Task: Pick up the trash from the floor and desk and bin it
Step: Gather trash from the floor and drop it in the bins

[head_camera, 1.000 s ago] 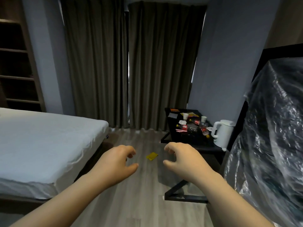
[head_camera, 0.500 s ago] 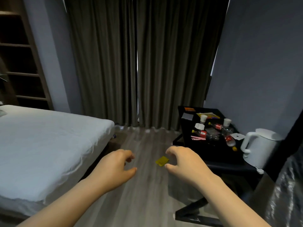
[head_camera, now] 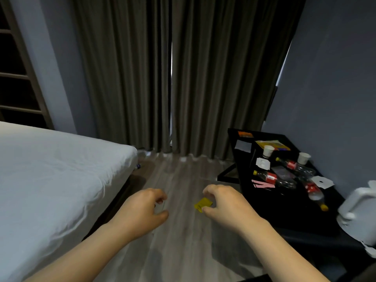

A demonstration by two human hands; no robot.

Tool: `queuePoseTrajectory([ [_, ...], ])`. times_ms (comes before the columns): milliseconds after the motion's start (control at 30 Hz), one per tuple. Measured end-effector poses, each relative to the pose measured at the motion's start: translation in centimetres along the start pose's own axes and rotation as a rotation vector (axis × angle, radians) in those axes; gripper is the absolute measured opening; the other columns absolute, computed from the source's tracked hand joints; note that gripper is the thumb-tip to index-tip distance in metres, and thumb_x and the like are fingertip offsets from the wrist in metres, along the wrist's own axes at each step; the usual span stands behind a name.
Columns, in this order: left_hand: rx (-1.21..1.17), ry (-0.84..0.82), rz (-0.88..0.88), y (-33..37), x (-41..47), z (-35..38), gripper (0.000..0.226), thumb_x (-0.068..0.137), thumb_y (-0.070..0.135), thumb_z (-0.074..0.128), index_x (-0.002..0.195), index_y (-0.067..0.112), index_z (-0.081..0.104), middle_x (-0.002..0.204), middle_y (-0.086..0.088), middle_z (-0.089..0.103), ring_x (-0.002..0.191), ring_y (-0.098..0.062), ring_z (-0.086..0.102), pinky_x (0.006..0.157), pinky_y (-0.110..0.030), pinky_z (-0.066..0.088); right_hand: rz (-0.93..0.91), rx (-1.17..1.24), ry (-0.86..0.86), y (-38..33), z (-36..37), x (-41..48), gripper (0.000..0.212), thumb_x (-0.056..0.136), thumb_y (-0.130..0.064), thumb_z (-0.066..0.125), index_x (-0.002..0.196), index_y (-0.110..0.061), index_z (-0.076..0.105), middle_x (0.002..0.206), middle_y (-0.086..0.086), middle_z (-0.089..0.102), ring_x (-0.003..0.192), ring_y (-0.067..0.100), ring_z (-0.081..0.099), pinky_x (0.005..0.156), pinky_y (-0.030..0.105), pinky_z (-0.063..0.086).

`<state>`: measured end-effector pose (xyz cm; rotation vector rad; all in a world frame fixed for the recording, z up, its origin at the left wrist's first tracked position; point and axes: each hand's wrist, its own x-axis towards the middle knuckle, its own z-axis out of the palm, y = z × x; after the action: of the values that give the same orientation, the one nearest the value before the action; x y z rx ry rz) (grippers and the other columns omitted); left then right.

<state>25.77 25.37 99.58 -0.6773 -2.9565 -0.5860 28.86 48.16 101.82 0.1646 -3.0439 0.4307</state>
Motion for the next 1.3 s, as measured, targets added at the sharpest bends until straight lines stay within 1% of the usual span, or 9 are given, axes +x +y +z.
queuePoseTrajectory([
  [233, -0.016, -0.036, -0.006, -8.1, 10.8, -0.6, 0.040, 0.081, 0.048, 0.061, 0.117, 0.031, 0.058, 0.109, 0.016, 0.060, 0.086, 0.003, 0.051, 0.074, -0.010, 0.038, 0.050, 0.022, -0.043, -0.6, 2.1, 13.5, 0.043, 0.079, -0.041, 0.062, 0.119, -0.026, 0.056, 0.113, -0.003, 0.061, 0.110, 0.016, 0.056, 0.079, 0.025, 0.041],
  [333, -0.034, -0.064, -0.023, -10.7, 15.1, -0.4, 0.040, 0.082, 0.047, 0.061, 0.118, 0.030, 0.057, 0.110, 0.014, 0.059, 0.091, 0.000, 0.054, 0.077, -0.013, 0.040, 0.077, 0.036, -0.071, -0.4, 2.9, 18.4, 0.045, 0.080, -0.041, 0.063, 0.122, -0.024, 0.056, 0.117, -0.001, 0.061, 0.112, 0.017, 0.056, 0.085, 0.027, 0.044],
  [567, -0.046, -0.113, -0.051, -15.5, 24.9, 1.2, 0.042, 0.082, 0.048, 0.062, 0.119, 0.031, 0.055, 0.110, 0.016, 0.059, 0.097, -0.003, 0.057, 0.083, -0.018, 0.047, 0.103, 0.068, -0.083, 2.1, 5.0, 29.0, 0.045, 0.081, -0.040, 0.066, 0.122, -0.025, 0.056, 0.117, -0.003, 0.060, 0.109, 0.015, 0.056, 0.084, 0.026, 0.044],
  [667, -0.037, -0.087, -0.042, -17.3, 30.0, 2.1, 0.040, 0.081, 0.048, 0.063, 0.117, 0.030, 0.058, 0.105, 0.016, 0.061, 0.093, -0.003, 0.058, 0.078, -0.016, 0.045, 0.102, 0.083, -0.101, 3.9, 6.2, 34.4, 0.045, 0.080, -0.040, 0.067, 0.121, -0.025, 0.057, 0.118, -0.003, 0.060, 0.109, 0.015, 0.057, 0.085, 0.025, 0.045],
  [800, -0.046, -0.087, -0.078, -19.2, 37.2, 2.6, 0.036, 0.079, 0.046, 0.065, 0.109, 0.029, 0.060, 0.088, 0.018, 0.054, 0.083, -0.003, 0.057, 0.073, -0.016, 0.044, 0.084, 0.082, -0.110, 6.8, 7.0, 42.1, 0.043, 0.080, -0.041, 0.066, 0.120, -0.026, 0.057, 0.117, -0.003, 0.061, 0.109, 0.015, 0.058, 0.086, 0.026, 0.046],
  [900, -0.030, -0.097, -0.094, -20.2, 42.4, 2.6, 0.028, 0.079, 0.045, 0.066, 0.098, 0.025, 0.060, 0.070, 0.014, 0.046, 0.065, -0.004, 0.049, 0.059, -0.011, 0.033, 0.069, 0.078, -0.131, 8.7, 7.0, 47.7, 0.043, 0.081, -0.040, 0.066, 0.120, -0.025, 0.057, 0.118, -0.002, 0.062, 0.111, 0.016, 0.057, 0.088, 0.026, 0.045],
  [967, -0.022, -0.107, -0.107, -20.9, 45.6, 2.8, 0.026, 0.080, 0.045, 0.065, 0.096, 0.026, 0.058, 0.068, 0.014, 0.044, 0.061, -0.002, 0.046, 0.054, -0.010, 0.030, 0.052, 0.069, -0.136, 9.9, 7.0, 51.3, 0.042, 0.081, -0.039, 0.065, 0.119, -0.025, 0.057, 0.119, -0.002, 0.062, 0.113, 0.016, 0.056, 0.088, 0.026, 0.043],
  [1133, -0.040, -0.161, -0.143, -23.1, 51.9, 3.8, 0.026, 0.082, 0.044, 0.063, 0.100, 0.026, 0.059, 0.071, 0.015, 0.046, 0.064, -0.002, 0.048, 0.057, -0.010, 0.032, 0.045, 0.084, -0.180, 12.0, 7.8, 58.2, 0.041, 0.082, -0.038, 0.065, 0.120, -0.025, 0.057, 0.120, -0.001, 0.062, 0.115, 0.017, 0.056, 0.089, 0.025, 0.042],
  [1300, -0.083, -0.186, -0.192, -26.5, 58.1, 4.7, 0.036, 0.083, 0.044, 0.063, 0.115, 0.028, 0.058, 0.101, 0.014, 0.062, 0.087, -0.002, 0.059, 0.076, -0.018, 0.049, 0.046, 0.067, -0.238, 13.3, 9.6, 65.1, 0.044, 0.082, -0.039, 0.065, 0.122, -0.024, 0.057, 0.121, 0.000, 0.063, 0.116, 0.017, 0.056, 0.090, 0.025, 0.042],
])
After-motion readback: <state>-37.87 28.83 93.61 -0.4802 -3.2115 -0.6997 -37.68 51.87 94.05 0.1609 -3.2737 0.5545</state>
